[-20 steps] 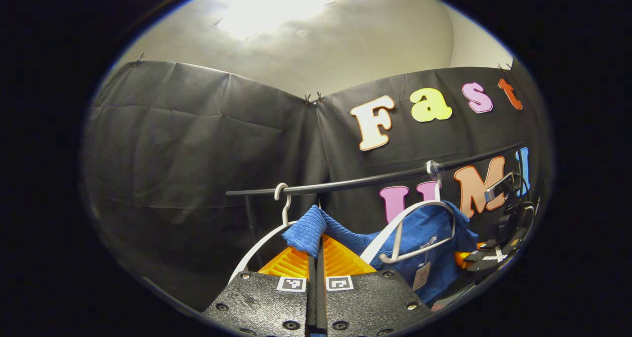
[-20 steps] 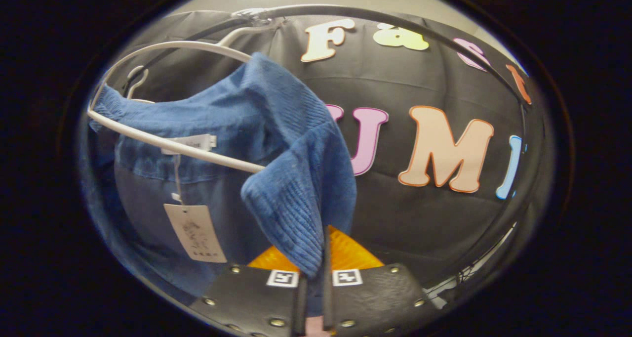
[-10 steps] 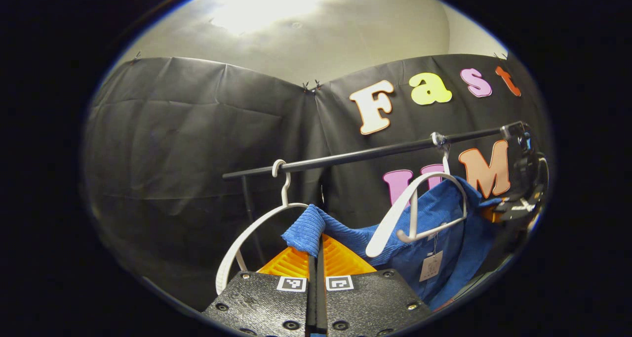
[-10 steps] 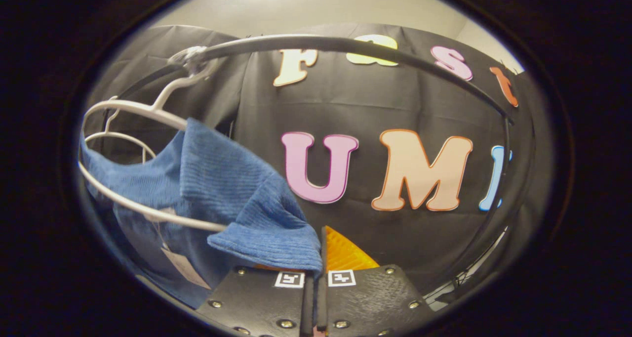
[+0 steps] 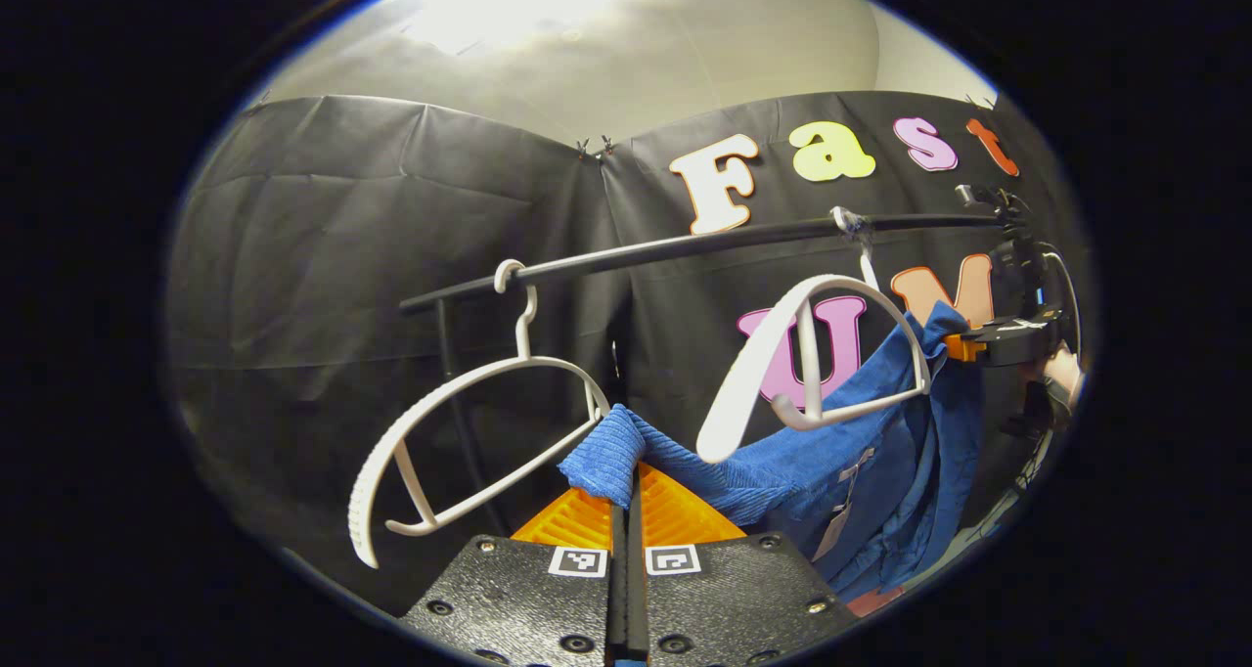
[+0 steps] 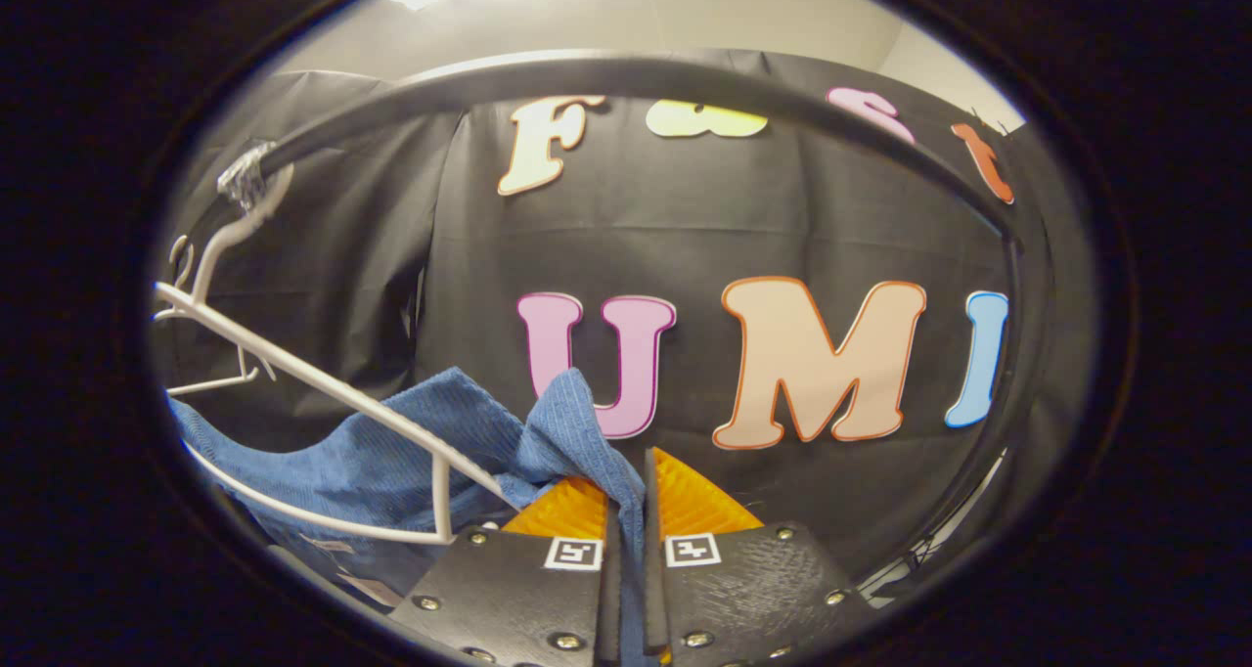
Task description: Grasp the clothes on the hanger with both hands and then place them into the laundry hamper below.
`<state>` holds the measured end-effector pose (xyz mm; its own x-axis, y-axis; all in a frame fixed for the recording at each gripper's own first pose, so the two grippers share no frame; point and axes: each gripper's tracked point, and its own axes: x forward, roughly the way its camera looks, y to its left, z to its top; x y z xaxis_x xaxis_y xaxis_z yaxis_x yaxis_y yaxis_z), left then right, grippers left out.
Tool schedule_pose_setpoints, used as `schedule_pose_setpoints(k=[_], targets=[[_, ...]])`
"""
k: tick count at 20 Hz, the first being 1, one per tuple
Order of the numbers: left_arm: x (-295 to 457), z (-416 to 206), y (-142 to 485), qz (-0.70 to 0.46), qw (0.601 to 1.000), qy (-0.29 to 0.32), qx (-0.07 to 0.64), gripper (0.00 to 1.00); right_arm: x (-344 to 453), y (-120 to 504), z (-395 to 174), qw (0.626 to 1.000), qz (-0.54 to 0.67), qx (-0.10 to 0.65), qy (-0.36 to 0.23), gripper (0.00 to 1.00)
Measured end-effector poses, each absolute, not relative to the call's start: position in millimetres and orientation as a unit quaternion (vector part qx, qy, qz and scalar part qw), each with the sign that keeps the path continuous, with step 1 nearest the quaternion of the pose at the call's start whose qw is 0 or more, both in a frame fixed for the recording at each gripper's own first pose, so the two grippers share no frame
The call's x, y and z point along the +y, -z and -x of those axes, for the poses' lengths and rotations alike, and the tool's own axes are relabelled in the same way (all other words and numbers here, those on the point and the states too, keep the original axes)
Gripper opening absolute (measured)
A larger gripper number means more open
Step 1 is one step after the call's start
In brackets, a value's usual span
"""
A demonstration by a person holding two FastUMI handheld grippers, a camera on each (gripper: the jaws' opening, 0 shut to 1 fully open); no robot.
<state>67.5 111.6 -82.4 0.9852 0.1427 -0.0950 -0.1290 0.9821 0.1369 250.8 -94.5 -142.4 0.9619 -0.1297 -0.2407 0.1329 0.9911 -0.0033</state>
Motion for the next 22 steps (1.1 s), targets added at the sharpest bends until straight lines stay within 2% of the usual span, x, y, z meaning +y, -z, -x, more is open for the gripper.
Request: schedule_pose_setpoints(k=[10, 22], targets=[[104, -78, 142, -0.053, 0.992, -0.052, 0.099, 0.0, -98, 199, -234, 0.981, 0.009, 0.176, 0.076, 0.09], [87, -71, 217, -0.081, 0.981, -0.024, 0.172, 0.0, -107, 274, -162, 0.965, 0.006, 0.249, 0.078, 0.09]])
